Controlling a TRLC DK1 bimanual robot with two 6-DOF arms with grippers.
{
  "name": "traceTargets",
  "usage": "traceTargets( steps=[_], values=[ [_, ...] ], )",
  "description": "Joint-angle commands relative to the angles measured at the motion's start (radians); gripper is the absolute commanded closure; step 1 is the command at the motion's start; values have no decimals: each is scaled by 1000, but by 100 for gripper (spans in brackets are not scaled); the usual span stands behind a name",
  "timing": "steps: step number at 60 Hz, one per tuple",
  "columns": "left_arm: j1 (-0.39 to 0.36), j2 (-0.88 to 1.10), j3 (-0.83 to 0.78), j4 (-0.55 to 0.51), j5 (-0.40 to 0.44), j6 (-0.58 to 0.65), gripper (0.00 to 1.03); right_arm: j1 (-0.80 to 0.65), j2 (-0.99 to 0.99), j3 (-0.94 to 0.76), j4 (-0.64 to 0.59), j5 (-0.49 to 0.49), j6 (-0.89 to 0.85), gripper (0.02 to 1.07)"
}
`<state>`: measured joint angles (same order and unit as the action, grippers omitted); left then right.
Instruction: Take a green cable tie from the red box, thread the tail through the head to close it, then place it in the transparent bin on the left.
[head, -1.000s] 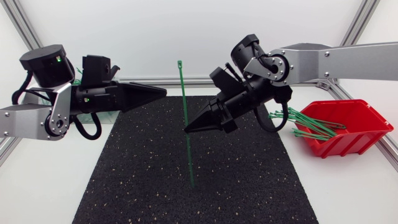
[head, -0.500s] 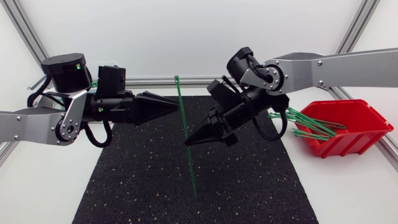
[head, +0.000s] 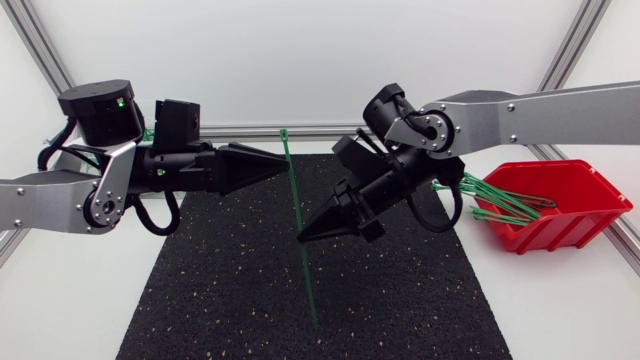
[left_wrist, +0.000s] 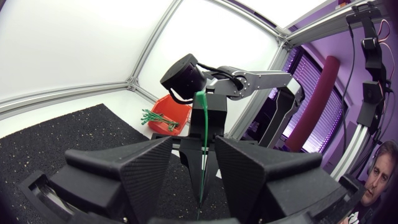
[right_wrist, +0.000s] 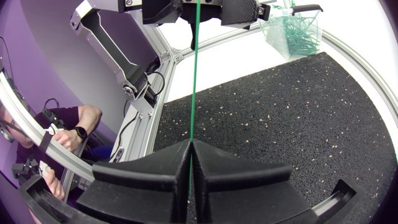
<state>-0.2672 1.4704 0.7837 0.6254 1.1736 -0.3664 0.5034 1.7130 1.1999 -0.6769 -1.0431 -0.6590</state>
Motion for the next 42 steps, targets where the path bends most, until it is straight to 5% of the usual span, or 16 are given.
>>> traceTargets(
  steps=[1, 42],
  values=[
    [-9, -13, 17, 13, -5, -29, 60, 7, -9, -30, 2, -9, -10, 101],
    [-15, -50, 25, 43, -35, -82, 70, 6, -1, -33, 16, -15, -10, 101]
  ],
)
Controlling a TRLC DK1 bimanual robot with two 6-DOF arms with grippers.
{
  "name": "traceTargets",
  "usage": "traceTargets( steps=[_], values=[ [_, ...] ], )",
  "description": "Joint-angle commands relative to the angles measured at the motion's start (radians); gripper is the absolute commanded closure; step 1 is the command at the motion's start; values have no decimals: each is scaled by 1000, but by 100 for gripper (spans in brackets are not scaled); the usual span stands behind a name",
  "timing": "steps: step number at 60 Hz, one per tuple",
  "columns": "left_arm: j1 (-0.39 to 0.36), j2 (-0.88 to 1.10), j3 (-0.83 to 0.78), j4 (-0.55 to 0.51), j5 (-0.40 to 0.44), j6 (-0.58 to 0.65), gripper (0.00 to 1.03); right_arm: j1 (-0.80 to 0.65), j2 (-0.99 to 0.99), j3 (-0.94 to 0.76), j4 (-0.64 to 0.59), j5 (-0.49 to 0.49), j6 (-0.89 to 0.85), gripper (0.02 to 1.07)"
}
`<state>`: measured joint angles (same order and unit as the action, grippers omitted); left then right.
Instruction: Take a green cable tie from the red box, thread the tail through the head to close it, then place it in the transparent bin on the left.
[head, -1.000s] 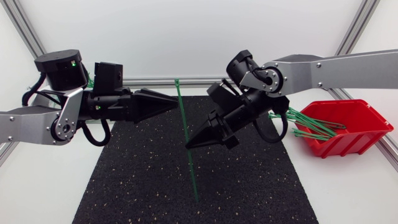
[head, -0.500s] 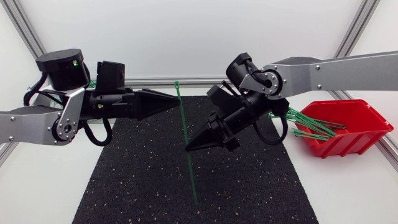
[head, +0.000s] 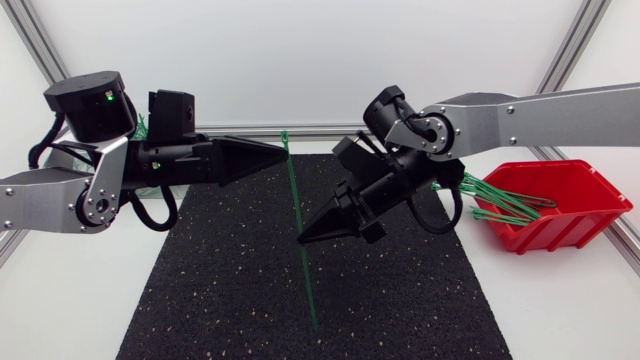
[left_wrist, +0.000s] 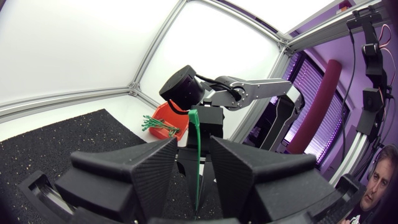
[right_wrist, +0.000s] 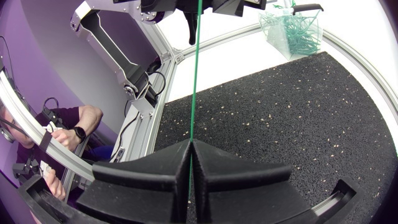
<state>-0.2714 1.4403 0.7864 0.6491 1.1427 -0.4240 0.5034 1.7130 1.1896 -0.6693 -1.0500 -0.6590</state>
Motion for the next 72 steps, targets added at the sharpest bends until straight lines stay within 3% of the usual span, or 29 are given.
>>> traceTargets(
  steps=[1, 72],
  values=[
    [-12, -21, 22, 20, -6, -25, 70, 4, -1, -22, 8, -8, -10, 101],
    [-14, -34, -1, 60, -49, -55, 89, -14, -13, -35, 39, -24, 13, 101]
  ],
)
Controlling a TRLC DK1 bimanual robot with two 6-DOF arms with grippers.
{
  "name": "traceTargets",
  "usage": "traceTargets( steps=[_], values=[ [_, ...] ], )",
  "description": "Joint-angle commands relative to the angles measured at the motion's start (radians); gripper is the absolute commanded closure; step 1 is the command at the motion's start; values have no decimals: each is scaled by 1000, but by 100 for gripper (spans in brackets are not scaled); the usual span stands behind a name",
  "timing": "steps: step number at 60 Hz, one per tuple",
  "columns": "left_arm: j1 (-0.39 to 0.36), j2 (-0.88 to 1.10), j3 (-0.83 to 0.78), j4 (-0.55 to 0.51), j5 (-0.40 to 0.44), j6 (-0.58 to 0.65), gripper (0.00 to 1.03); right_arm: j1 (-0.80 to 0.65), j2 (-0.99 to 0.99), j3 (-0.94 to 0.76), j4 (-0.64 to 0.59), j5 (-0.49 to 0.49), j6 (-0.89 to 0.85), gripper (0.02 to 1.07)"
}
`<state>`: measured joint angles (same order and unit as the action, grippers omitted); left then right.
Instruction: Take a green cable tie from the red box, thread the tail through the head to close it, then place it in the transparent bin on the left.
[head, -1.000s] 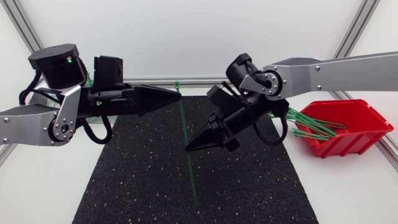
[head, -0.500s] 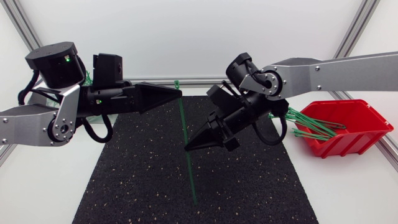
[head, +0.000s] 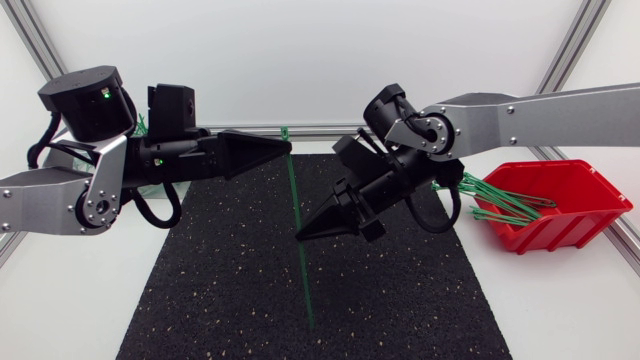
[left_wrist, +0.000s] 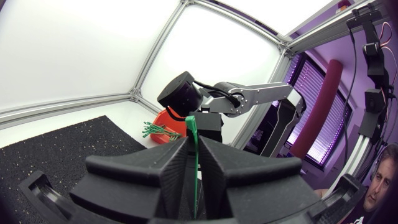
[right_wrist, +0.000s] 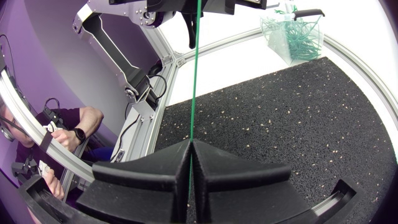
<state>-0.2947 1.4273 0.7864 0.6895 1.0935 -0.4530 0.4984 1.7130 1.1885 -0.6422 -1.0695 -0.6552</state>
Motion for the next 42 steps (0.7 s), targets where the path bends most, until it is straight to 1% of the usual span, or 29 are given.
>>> traceTargets(
  steps=[1, 8, 13, 42],
  values=[
    [9, -21, -3, 19, 0, -26, 89, -9, -13, -33, 12, -4, 9, 101],
    [9, -21, -1, 19, -3, -27, 93, -9, -15, -35, 13, -4, 9, 101],
    [9, -21, -1, 19, -4, -32, 100, -9, -20, -38, 13, -4, 9, 101],
    [-6, -24, 1, 19, -4, -33, 100, 5, -26, -41, 18, -4, 14, 101]
  ],
)
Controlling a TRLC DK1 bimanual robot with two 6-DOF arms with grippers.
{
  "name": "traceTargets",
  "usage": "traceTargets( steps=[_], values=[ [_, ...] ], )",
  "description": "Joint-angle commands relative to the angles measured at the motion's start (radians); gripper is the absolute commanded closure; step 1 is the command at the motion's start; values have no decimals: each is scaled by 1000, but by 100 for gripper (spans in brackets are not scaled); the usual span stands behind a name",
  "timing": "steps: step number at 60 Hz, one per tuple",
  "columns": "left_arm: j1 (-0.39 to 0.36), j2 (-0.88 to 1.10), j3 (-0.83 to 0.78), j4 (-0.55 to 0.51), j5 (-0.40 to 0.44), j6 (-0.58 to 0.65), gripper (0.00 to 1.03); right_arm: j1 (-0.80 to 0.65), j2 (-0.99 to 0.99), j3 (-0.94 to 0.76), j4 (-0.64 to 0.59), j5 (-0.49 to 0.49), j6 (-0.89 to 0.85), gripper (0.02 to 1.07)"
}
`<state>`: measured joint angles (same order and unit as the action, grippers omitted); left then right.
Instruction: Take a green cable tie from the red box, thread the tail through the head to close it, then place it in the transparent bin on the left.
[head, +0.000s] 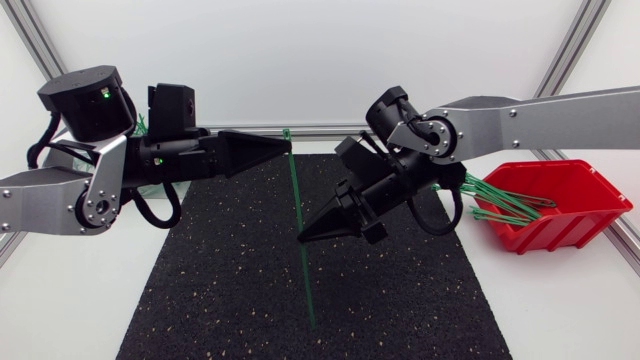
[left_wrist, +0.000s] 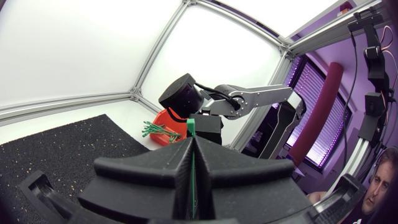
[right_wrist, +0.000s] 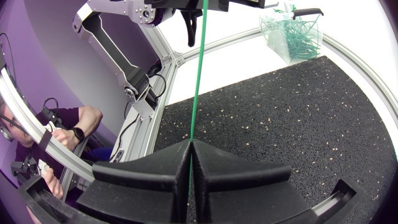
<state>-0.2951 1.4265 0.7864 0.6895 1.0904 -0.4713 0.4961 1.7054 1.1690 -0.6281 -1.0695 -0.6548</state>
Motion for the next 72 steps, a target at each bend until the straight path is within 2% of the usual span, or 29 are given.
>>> traceTargets(
  steps=[1, 8, 11, 16, 18, 20, 25, 30, 35, 39, 44, 53, 59, 65, 72],
  values=[
    [-7, -24, 1, 19, -1, -15, 100, 7, -18, -22, 5, -4, 14, 101],
    [-6, -38, 5, 19, -3, -21, 100, 4, -18, -15, 8, -3, 20, 100],
    [-3, -44, 13, 19, -3, -33, 100, 2, -21, -15, 7, 0, 20, 88],
    [14, -54, 28, 13, -1, -50, 100, -4, -35, -19, 4, 5, 20, 55],
    [24, -55, 36, 12, 0, -59, 100, -7, -46, -20, 4, 9, 20, 46],
    [33, -52, 53, 4, 9, -73, 100, -7, -55, -22, 5, 17, 18, 42],
    [53, -43, 91, -50, 46, -82, 100, -21, -86, -25, 7, 36, 14, 41],
    [74, -18, 131, -114, 80, -86, 100, -37, -116, -34, 11, 80, 9, 32],
    [108, 18, 159, -131, 105, -118, 100, -53, -144, -54, 25, 123, 4, 27],
    [120, 40, 180, -163, 120, -127, 100, -54, -179, -83, 44, 212, -5, 19],
    [132, 52, 192, -197, 135, -132, 100, -47, -230, -126, 73, 281, -22, 18],
    [143, 52, 218, -317, 147, -138, 100, 15, -302, -201, 107, 462, -86, 7],
    [143, 38, 220, -366, 147, -141, 100, 48, -332, -219, 113, 525, -118, 7],
    [146, 11, 211, -403, 129, -144, 100, 119, -375, -252, 133, 649, -166, 7],
    [172, 11, 221, -505, 111, -156, 100, 197, -437, -305, 182, 786, -249, 7]
  ],
)
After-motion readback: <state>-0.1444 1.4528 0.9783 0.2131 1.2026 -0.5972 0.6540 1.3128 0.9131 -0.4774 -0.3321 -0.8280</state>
